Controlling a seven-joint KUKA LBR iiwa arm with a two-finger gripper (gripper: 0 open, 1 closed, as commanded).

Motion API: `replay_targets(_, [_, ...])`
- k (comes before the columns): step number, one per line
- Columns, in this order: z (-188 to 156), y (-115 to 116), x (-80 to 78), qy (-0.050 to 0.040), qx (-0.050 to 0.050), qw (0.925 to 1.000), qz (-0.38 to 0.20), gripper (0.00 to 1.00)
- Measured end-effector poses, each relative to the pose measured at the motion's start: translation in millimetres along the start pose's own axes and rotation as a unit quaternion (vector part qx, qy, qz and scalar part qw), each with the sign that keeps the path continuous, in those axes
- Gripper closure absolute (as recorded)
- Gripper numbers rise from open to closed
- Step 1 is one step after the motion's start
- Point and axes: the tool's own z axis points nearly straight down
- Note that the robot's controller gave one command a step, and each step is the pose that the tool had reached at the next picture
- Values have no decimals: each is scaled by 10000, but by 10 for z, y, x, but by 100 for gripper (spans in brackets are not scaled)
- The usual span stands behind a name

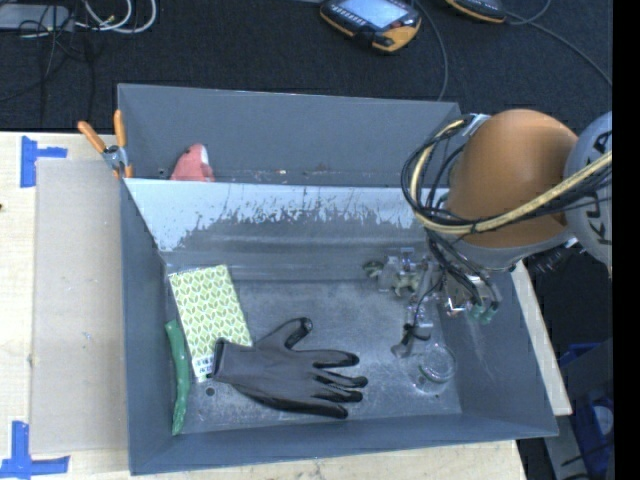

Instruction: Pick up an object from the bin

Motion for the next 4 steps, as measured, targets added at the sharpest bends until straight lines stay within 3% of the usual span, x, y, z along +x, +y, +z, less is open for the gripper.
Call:
replay_targets(1, [-45, 0, -13, -42, 0, 10000, 0, 0])
replay_targets(2, [365, 120, 109, -44, 1, 9983, -579, 0])
replay_targets(3, [594, 366, 261, -25, 6, 9740, -2265, 0])
replay_targets(4, [781, 402, 417, -33, 4, 9695, -2452, 0])
